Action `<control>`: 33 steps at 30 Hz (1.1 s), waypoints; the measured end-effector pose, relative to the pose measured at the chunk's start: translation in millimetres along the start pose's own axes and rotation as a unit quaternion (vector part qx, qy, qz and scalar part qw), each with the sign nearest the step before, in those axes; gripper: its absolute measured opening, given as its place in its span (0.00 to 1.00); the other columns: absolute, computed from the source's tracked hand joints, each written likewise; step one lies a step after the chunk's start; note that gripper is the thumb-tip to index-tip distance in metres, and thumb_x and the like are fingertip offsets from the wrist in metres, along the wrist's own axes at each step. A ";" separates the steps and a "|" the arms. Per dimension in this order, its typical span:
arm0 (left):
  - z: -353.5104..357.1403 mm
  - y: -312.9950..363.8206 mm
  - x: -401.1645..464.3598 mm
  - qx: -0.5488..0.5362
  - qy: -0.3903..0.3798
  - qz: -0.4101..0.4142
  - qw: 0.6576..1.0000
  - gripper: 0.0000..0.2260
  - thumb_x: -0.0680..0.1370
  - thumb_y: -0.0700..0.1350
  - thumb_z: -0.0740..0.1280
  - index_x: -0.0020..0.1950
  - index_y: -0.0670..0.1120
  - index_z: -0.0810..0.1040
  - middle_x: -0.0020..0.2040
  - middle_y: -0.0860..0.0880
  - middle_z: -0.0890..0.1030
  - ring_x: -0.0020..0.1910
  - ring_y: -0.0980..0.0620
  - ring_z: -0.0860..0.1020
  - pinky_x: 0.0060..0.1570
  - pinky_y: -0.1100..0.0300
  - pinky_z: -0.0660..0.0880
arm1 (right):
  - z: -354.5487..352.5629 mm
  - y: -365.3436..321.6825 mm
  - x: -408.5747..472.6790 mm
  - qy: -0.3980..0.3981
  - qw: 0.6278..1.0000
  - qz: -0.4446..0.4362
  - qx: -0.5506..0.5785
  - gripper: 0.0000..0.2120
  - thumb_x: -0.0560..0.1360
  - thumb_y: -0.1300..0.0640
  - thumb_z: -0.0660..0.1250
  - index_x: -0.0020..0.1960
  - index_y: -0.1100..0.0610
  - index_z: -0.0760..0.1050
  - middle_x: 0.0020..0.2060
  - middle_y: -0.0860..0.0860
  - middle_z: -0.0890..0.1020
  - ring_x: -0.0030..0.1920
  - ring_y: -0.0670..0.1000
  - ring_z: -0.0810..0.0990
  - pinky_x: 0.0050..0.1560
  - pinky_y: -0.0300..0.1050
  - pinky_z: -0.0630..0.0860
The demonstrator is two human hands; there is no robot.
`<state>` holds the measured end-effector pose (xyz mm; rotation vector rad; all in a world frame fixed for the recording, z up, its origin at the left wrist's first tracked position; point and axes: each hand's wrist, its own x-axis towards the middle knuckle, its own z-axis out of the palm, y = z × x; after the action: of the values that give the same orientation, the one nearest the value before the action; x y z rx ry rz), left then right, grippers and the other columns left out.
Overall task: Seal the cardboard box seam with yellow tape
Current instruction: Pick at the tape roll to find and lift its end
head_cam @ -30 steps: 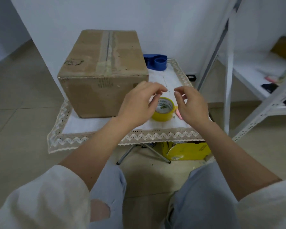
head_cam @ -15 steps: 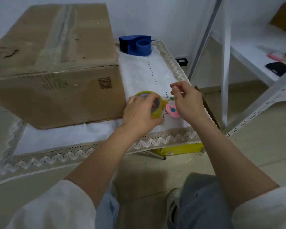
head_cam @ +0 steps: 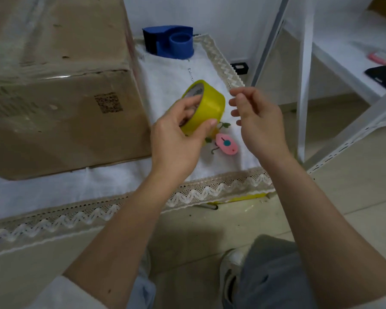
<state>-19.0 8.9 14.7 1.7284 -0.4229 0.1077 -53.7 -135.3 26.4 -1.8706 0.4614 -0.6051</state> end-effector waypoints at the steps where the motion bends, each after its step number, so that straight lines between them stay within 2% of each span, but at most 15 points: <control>1: 2.3 1.3 -0.2 -0.037 0.002 -0.006 0.999 0.18 0.73 0.39 0.76 0.62 0.45 0.79 0.44 0.53 0.84 0.43 0.63 0.82 0.46 0.69 0.77 | -0.1 -2.5 0.1 0.007 1.000 0.018 0.010 0.09 0.82 0.54 0.59 0.53 0.52 0.79 0.45 0.47 0.83 0.45 0.45 0.81 0.48 0.40 0.77; 3: 6.5 2.0 -0.1 -0.084 0.006 -0.018 0.996 0.16 0.73 0.36 0.75 0.59 0.44 0.77 0.44 0.51 0.84 0.40 0.65 0.81 0.43 0.72 0.76 | -1.0 -6.1 1.4 0.006 0.996 0.083 0.038 0.14 0.83 0.49 0.58 0.51 0.53 0.79 0.43 0.48 0.83 0.42 0.46 0.81 0.46 0.41 0.78; 5: 9.4 1.4 -0.5 -0.100 0.009 -0.022 0.995 0.16 0.73 0.35 0.75 0.57 0.45 0.76 0.44 0.52 0.83 0.40 0.64 0.81 0.42 0.73 0.75 | -1.8 -8.7 2.8 -0.040 0.983 0.155 0.088 0.19 0.83 0.44 0.55 0.49 0.54 0.81 0.42 0.50 0.85 0.41 0.47 0.82 0.46 0.43 0.79; 8: 12.9 -2.0 -0.2 -0.103 0.017 -0.023 0.994 0.15 0.73 0.36 0.76 0.55 0.45 0.75 0.43 0.52 0.84 0.43 0.56 0.83 0.44 0.69 0.77 | -1.4 -10.6 2.9 -0.109 0.957 0.205 0.176 0.22 0.82 0.41 0.54 0.49 0.52 0.82 0.43 0.49 0.87 0.44 0.47 0.85 0.50 0.46 0.79; 11: 16.4 -5.1 -0.4 -0.098 0.019 -0.017 0.995 0.16 0.72 0.37 0.77 0.53 0.46 0.74 0.42 0.52 0.84 0.45 0.48 0.83 0.48 0.63 0.78 | 0.9 -9.1 2.7 -0.144 0.945 0.206 0.210 0.23 0.81 0.40 0.55 0.58 0.54 0.81 0.46 0.48 0.87 0.46 0.46 0.85 0.56 0.46 0.79; 13: 17.8 -6.5 0.0 -0.101 0.022 -0.015 0.995 0.16 0.71 0.37 0.77 0.52 0.46 0.74 0.42 0.52 0.84 0.46 0.46 0.83 0.49 0.61 0.79 | 2.6 -9.1 1.1 -0.160 0.941 0.200 0.219 0.23 0.81 0.40 0.57 0.61 0.55 0.79 0.48 0.48 0.87 0.47 0.46 0.85 0.56 0.45 0.78; 18: 16.5 -9.3 3.2 -0.118 0.029 -0.013 0.992 0.17 0.71 0.36 0.77 0.53 0.43 0.72 0.42 0.49 0.84 0.45 0.48 0.84 0.48 0.58 0.80 | 6.1 -5.7 0.2 -0.145 0.944 0.182 0.233 0.14 0.78 0.50 0.67 0.60 0.54 0.80 0.50 0.48 0.86 0.51 0.49 0.85 0.62 0.48 0.78; 22: 15.4 -11.1 3.6 -0.133 0.037 -0.016 0.990 0.17 0.70 0.35 0.77 0.49 0.49 0.72 0.41 0.49 0.83 0.42 0.49 0.83 0.46 0.57 0.80 | 6.8 -3.8 -0.5 -0.156 0.942 0.179 0.238 0.12 0.77 0.58 0.67 0.59 0.53 0.81 0.50 0.49 0.85 0.50 0.48 0.83 0.64 0.48 0.77; 24: 16.7 -11.3 2.8 -0.135 0.040 -0.015 0.990 0.19 0.69 0.35 0.78 0.48 0.50 0.71 0.40 0.49 0.82 0.41 0.49 0.83 0.46 0.56 0.80 | 9.2 -4.6 -1.3 -0.166 0.939 0.175 0.243 0.13 0.77 0.60 0.64 0.60 0.53 0.81 0.47 0.49 0.84 0.48 0.47 0.81 0.61 0.45 0.76; 27: 20.7 -10.6 -0.1 -0.131 0.047 -0.011 0.990 0.22 0.67 0.33 0.79 0.47 0.49 0.70 0.39 0.47 0.81 0.39 0.52 0.82 0.43 0.61 0.79 | 14.7 -4.9 -1.7 -0.183 0.917 0.192 0.299 0.13 0.78 0.62 0.58 0.53 0.53 0.80 0.42 0.49 0.83 0.38 0.44 0.80 0.45 0.37 0.76; 29: 23.4 -10.2 -2.3 -0.117 0.050 -0.005 0.992 0.22 0.66 0.33 0.80 0.47 0.47 0.69 0.39 0.48 0.80 0.37 0.55 0.81 0.39 0.65 0.78 | 17.9 -5.9 -1.6 -0.174 0.902 0.207 0.336 0.14 0.77 0.62 0.57 0.48 0.53 0.80 0.38 0.49 0.82 0.32 0.44 0.78 0.36 0.36 0.74; 30: 24.1 -10.2 -3.0 -0.112 0.053 -0.004 0.992 0.22 0.66 0.33 0.80 0.47 0.47 0.69 0.38 0.48 0.80 0.36 0.56 0.81 0.38 0.66 0.77 | 20.2 -6.2 -1.4 -0.166 0.902 0.211 0.338 0.13 0.76 0.61 0.58 0.49 0.55 0.81 0.38 0.51 0.81 0.33 0.46 0.78 0.37 0.36 0.73; 31: 24.8 -10.6 -3.3 -0.112 0.056 -0.005 0.992 0.22 0.65 0.34 0.80 0.47 0.47 0.69 0.38 0.48 0.80 0.36 0.57 0.81 0.37 0.66 0.77 | 22.8 -6.9 -1.2 -0.153 0.907 0.212 0.330 0.14 0.72 0.60 0.60 0.52 0.56 0.82 0.41 0.53 0.81 0.38 0.50 0.78 0.43 0.39 0.73; 33: 25.4 -11.4 -3.0 -0.115 0.059 -0.008 0.992 0.23 0.65 0.33 0.80 0.46 0.48 0.69 0.38 0.48 0.80 0.35 0.57 0.81 0.36 0.66 0.77 | 26.8 -6.9 -1.0 -0.131 0.917 0.212 0.313 0.23 0.64 0.57 0.63 0.57 0.58 0.82 0.47 0.57 0.77 0.47 0.57 0.73 0.52 0.51 0.69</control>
<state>-22.0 -13.4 -2.1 1.4908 -0.3211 0.1421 -38.1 -112.5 24.4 -1.1630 0.4152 -0.1659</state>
